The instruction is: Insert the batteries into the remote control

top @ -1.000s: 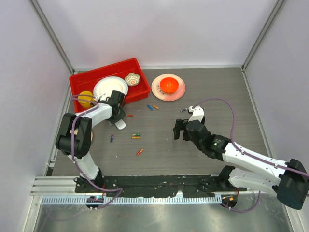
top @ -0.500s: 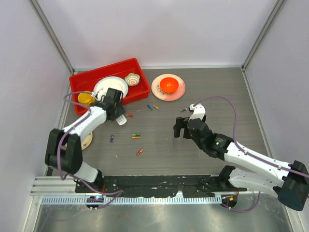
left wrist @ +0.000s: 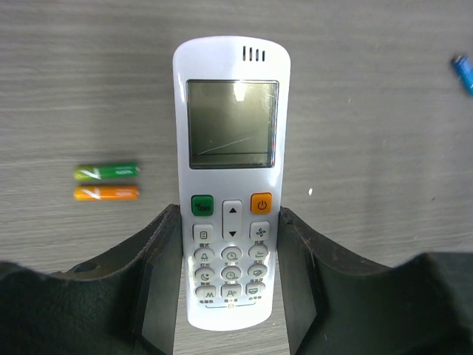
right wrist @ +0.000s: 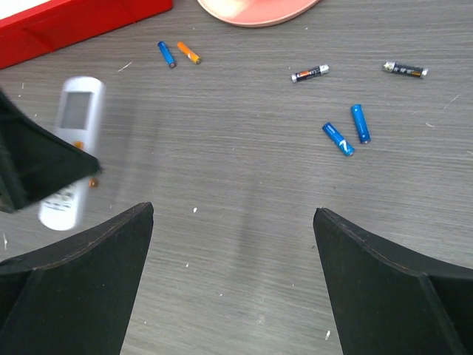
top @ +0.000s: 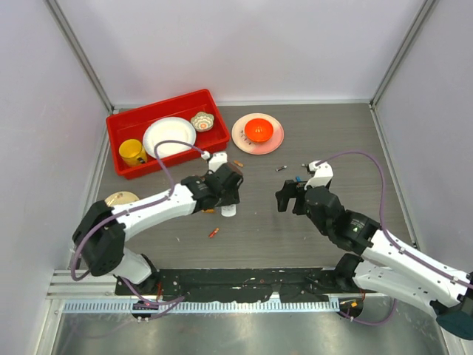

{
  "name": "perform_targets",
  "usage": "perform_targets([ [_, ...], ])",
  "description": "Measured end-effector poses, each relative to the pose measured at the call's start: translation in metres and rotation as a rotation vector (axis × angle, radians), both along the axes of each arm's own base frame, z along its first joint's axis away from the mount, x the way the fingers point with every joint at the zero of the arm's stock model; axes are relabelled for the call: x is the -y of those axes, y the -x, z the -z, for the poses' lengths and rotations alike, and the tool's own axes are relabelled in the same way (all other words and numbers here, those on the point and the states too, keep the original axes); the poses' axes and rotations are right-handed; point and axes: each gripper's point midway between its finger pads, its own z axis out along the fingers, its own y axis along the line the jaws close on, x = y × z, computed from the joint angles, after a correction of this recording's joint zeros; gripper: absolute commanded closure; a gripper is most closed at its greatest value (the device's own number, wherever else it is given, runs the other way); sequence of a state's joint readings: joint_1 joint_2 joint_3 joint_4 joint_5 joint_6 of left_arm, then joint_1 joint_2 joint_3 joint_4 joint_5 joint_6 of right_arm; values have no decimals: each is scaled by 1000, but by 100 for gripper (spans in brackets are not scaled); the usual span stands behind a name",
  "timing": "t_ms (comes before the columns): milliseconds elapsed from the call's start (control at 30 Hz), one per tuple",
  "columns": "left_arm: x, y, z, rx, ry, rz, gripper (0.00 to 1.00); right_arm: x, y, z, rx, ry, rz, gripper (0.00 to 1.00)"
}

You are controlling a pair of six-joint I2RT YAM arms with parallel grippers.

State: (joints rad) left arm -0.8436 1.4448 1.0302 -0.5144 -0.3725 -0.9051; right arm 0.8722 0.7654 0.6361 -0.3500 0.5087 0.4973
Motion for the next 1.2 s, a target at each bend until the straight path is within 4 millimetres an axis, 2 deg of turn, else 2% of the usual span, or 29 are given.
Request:
perform_targets([
  [133,24,12,25,-41,-21,72,100,4,7,-2,-6,-36,2,5],
  [267,47,18,38,-22,118,143,100,14,16,5,-10,-74,18,5],
  [367,54,29,49,11,239,192,100,20,22,11,-12,-109,29,5],
  [500,58,38,53,76,370,237,100,24,29,19,-16,-138,29,5],
  [600,70,38,35,146,477,274,100,19,33,22,-28,-162,1,5],
  [700,77,37,1,256,615,300,100,8,38,26,-49,-188,-56,5],
  [800,73,41,-34,377,759,313,100,-6,45,27,-69,-228,-126,5],
  [867,70,45,-49,426,840,318,100,-17,49,27,-76,-268,-174,5],
  [967,70,50,-59,435,942,330,100,-31,56,29,-90,-329,-241,5],
  [1033,73,53,-55,395,979,340,100,-40,62,28,-96,-379,-286,5],
  [1100,76,57,-53,354,1007,352,100,-49,68,23,-95,-436,-336,5],
  [1200,78,64,-65,346,1059,386,100,-59,77,10,-79,-512,-407,5],
])
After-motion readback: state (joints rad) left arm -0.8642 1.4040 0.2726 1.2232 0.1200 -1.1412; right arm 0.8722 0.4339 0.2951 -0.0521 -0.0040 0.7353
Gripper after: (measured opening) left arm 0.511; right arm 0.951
